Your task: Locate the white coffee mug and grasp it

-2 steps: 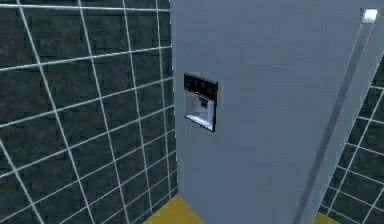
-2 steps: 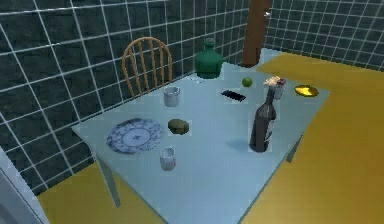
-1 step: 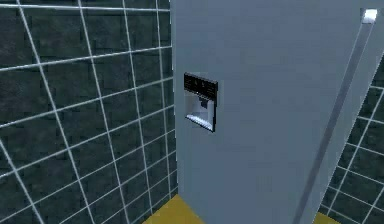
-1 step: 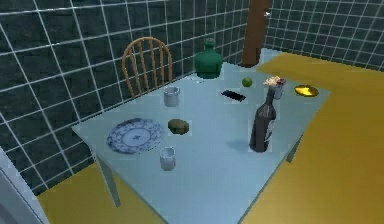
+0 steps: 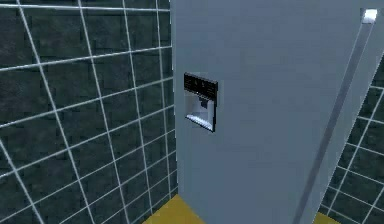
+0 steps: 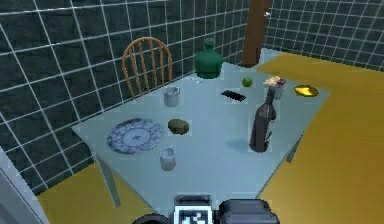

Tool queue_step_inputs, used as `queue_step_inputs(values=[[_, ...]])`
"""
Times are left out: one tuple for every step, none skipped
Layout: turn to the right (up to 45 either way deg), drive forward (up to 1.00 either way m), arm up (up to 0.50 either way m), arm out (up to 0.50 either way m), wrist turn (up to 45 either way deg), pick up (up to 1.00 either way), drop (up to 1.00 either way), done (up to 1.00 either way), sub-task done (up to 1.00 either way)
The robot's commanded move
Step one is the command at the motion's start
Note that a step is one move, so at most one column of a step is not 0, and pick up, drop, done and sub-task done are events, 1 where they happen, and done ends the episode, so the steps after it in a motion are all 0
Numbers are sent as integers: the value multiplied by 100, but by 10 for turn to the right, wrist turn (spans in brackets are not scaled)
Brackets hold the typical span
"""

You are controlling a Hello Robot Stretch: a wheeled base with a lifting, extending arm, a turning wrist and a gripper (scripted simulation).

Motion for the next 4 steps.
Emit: queue_step_inputs(values=[[0,0,0,32,0,0,0,0,0],[0,0,0,0,450,0,0,0,0],[0,0,0,0,450,0,0,0,0],[0,0,0,0,450,0,0,0,0]])
